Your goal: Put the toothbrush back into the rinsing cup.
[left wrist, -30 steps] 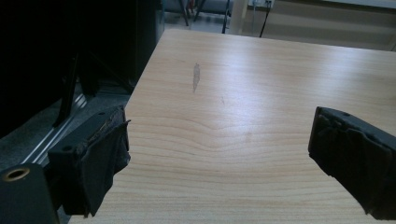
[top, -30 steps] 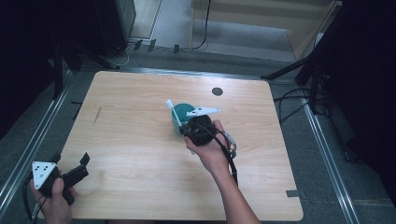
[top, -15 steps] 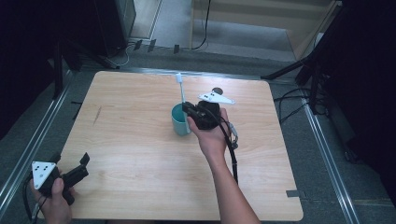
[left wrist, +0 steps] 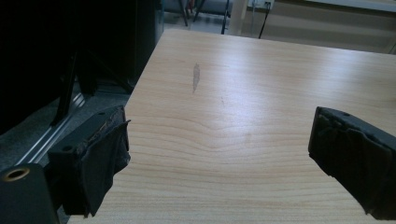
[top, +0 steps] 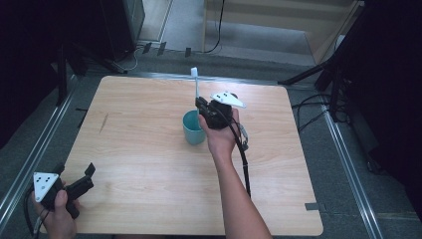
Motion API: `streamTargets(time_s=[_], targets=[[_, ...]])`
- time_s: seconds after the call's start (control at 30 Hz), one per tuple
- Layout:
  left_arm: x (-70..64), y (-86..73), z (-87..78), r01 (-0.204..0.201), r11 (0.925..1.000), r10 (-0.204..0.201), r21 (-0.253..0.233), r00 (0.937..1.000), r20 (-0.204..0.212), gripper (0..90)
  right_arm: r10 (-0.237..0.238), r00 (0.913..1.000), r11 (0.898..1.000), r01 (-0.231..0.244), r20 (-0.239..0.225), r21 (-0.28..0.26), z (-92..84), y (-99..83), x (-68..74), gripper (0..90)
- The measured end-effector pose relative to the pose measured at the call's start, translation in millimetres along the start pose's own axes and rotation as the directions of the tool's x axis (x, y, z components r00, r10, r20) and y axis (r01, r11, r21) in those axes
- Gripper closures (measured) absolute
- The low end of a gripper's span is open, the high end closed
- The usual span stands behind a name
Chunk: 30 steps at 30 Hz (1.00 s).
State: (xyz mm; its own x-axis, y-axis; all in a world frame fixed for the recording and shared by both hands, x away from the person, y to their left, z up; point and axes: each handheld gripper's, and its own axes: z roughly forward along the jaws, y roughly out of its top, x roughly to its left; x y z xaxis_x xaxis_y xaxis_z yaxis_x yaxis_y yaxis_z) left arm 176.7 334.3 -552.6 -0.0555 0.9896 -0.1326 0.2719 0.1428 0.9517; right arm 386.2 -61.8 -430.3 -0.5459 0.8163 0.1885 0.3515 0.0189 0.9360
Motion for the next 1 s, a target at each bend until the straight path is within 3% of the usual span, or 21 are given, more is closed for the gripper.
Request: streamTargets(time_s=[0.13, 0.4, 0.57, 0.63, 0.73, 1.0], targets=[[0.0, 0.0, 0.1, 0.001, 1.0, -0.001, 0.0, 1.0, -0.001, 5.2, 0.002, 0.9997, 1.0, -0.002, 0.025, 0.016, 3.9, -11.2, -2.4, 84.7], [0.2, 0.0, 0.0, 0.001, 1.0, -0.001, 0.001, 1.0, -0.002, 5.2, 0.006, 0.9994, 0.999, -0.007, 0.034, 0.034, 8.6, -22.9, -6.6, 84.6], [0.1, 0.0, 0.1, 0.0, 1.0, 0.0, 0.0, 1.0, -0.002, 5.2, -0.025, 0.9988, 0.994, 0.02, 0.043, 0.108, 13.8, -28.7, -3.7, 84.6], [0.1, 0.0, 0.0, 0.001, 1.0, -0.001, 0.0, 1.0, -0.002, 5.2, -0.041, 0.9977, 0.986, 0.031, 0.054, 0.164, 17.6, -33.2, -2.0, 84.6], [0.4, 0.0, 0.0, 0.002, 1.0, -0.002, -0.001, 1.0, -0.001, 5.2, -0.043, 0.9973, 0.98, 0.03, 0.059, 0.199, 20.7, -36.1, -2.3, 84.6], [0.2, 0.1, 0.2, 0.0, 1.0, 0.0, 0.004, 1.0, 0.0, 5.2, -0.03, 0.9969, 0.974, 0.012, 0.073, 0.225, 23.0, -37.9, -1.9, 85.4]])
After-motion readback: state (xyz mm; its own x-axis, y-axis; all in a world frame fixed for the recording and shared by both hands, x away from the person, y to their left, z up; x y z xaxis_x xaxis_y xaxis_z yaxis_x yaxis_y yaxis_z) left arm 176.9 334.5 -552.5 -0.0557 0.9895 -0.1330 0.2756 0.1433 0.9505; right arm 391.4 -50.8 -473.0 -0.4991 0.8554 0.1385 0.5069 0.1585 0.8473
